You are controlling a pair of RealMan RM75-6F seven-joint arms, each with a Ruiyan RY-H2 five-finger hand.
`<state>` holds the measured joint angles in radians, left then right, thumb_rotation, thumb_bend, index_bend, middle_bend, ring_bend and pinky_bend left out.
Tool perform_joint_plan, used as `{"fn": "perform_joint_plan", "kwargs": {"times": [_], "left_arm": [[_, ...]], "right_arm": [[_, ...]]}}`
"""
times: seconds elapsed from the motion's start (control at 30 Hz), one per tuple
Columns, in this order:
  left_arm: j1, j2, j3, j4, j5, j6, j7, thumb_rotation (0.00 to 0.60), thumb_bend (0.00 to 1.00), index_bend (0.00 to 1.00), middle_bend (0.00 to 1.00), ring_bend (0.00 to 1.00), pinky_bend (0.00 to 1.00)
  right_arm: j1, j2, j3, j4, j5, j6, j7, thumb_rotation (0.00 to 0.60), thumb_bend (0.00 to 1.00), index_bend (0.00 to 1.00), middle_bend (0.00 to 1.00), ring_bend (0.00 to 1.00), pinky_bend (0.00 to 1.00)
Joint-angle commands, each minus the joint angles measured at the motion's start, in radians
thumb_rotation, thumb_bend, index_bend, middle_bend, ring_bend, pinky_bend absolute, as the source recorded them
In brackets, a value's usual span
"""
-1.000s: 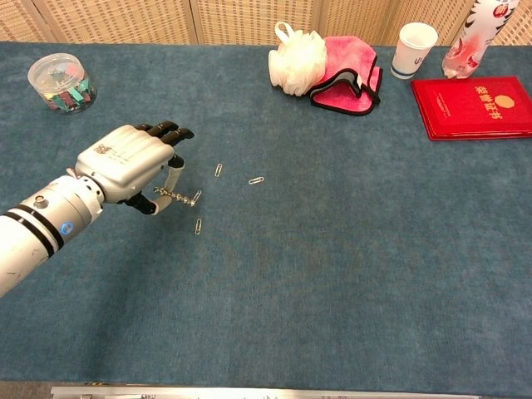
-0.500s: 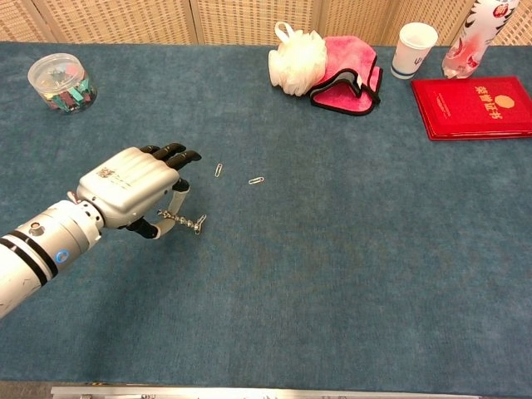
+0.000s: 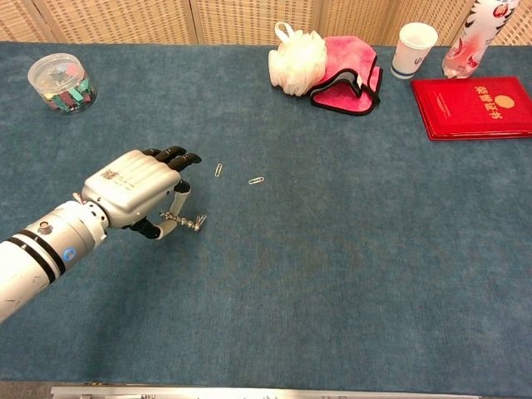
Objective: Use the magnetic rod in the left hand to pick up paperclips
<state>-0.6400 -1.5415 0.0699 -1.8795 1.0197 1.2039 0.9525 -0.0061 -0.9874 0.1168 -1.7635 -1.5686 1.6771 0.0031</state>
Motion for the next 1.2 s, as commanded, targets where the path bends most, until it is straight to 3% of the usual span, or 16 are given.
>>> {"fn": "perform_joint_plan", "kwargs": {"times": [0.03,0.53,1.2], "left_arm": [[-0.003,0.004,-0.009,-0.002,0.002,0.003,0.001,0.6,0.36,0.55,0.09,0.03,0.16],[-0.063,-0.008,-0.118,0.08,-0.088,-0.034,-0.004,0.6,0.36,0.56,0.09,0.03,0.16],[-0.147,-0.092,-0.177,0.23,-0.185,-0.089,-0.01,0.6,0.35,0.56,0.09,0.03,0.16]], "right_arm": [[0.0,0.0,0.0,0.0,0.0,-0.001,0.0,0.6,0.2,0.21,0.18,0.12,0.33],[0.001,-0.005,-0.001,0.003,0.002,-0.007,-0.007,0.6,0.2,0.21,0.18,0.12,0.33],[0.0,-0.003,0.002,0.003,0.008,-0.007,-0.003,0.6,0.2,0.21,0.18,0.12,0.33]]}}
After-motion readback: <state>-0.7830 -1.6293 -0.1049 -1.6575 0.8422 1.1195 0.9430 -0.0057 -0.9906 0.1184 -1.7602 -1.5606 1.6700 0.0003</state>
